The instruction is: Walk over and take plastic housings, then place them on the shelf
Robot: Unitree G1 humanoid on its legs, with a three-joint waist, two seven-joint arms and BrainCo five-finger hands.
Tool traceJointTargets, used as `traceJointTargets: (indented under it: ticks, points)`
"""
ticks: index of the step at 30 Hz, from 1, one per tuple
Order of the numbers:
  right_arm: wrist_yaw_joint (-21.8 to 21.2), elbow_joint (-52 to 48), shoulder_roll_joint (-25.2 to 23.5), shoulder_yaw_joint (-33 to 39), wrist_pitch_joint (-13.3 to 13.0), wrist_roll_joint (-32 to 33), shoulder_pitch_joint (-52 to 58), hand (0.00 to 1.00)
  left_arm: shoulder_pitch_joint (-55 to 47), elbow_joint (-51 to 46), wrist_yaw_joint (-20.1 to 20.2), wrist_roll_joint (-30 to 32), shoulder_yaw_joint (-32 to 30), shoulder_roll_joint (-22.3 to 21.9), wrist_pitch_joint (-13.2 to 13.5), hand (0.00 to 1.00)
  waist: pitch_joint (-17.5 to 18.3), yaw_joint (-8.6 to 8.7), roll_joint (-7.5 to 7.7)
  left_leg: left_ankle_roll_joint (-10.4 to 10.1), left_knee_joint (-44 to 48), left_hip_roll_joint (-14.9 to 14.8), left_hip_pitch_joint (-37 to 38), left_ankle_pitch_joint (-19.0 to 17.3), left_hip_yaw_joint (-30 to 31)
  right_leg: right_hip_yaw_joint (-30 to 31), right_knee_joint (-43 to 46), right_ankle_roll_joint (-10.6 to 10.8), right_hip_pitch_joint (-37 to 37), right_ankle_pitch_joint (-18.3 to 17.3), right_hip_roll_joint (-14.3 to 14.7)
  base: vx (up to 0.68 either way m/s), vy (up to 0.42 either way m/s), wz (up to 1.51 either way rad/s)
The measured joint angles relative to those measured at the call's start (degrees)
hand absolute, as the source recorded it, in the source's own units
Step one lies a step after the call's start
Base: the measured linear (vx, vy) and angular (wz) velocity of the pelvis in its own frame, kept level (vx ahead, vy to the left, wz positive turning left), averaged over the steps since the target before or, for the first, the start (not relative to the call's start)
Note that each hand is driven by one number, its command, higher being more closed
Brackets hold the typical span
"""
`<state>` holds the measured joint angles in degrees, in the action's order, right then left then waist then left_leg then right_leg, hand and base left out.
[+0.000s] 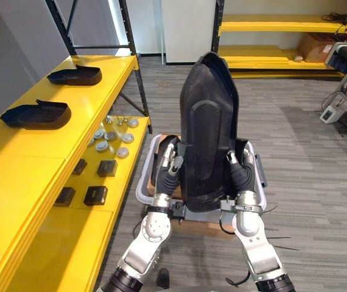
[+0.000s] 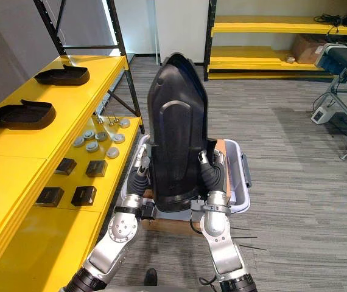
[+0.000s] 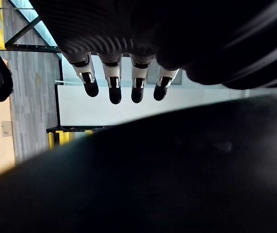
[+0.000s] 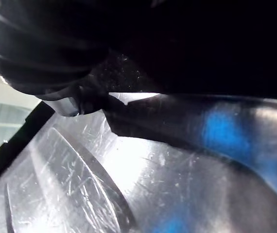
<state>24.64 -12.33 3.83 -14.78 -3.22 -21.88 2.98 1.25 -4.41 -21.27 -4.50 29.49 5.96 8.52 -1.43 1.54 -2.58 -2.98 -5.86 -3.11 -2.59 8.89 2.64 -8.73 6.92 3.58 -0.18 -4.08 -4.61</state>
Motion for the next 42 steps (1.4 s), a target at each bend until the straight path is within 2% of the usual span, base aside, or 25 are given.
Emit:
traceJointTargets:
  ticks: [6, 15, 25, 29, 42]
  points:
    - [0.2, 0.5, 1.2, -0.4, 0.0, -2.1, 1.6, 1.0, 0.0, 0.6, 0.1, -1.6, -0.3, 0.0, -0.6, 0.0, 1.7, 0.05, -0.24, -0.1, 0.0, 0.0, -0.1, -0.1, 0.0, 0.0, -1.2, 0.1, 0.3, 0.3, 0.3, 0.0, 0.0, 0.0]
    - [0.3, 2.9, 1.3, -0.2, 0.1, -4.3, 3.9, 1.0, 0.0, 0.6, 0.1, -1.5, -1.2, -0.2, -0.7, 0.0, 1.9, 0.45, -0.31, -0.1, 0.0, -0.1, 0.0, -0.1, 0.2, -0.4, -2.2, 0.0, 1.1, 0.4, 0.5, 0.0, -0.003, 0.02]
    - [1.7, 2.4, 0.1, 7.1, 0.2, -5.8, 4.1, 1.0, -2.5, 0.5, -0.2, 4.2, -7.1, -1.9, -0.8, 0.0, 2.0, 0.45, -0.32, -0.1, 0.0, -0.2, 0.0, -0.1, 0.3, -0.4, -2.1, 0.3, 1.1, 0.5, 0.5, 0.0, 0.0, 0.0]
    - [2.9, 1.3, -0.4, 9.4, 0.5, -5.8, 4.1, 1.0, -4.4, 0.5, -0.2, 4.7, -7.7, -2.1, -0.8, 0.0, 2.0, 0.4, -0.33, -0.1, 0.0, -0.2, 0.0, -0.1, 0.3, -0.4, -2.1, 0.3, 1.1, 0.5, 0.5, 0.0, 0.0, 0.0]
    - [2.7, -0.3, -1.3, 9.2, 0.9, -6.0, 4.1, 1.0, -6.9, -0.5, 0.3, 7.5, -7.0, -3.1, -0.8, 0.0, 1.9, 0.1, -0.34, -0.1, 0.0, -0.4, 0.0, -0.2, 0.3, -0.5, -2.2, 0.3, 1.6, 0.4, 0.5, 0.0, 0.0, 0.0]
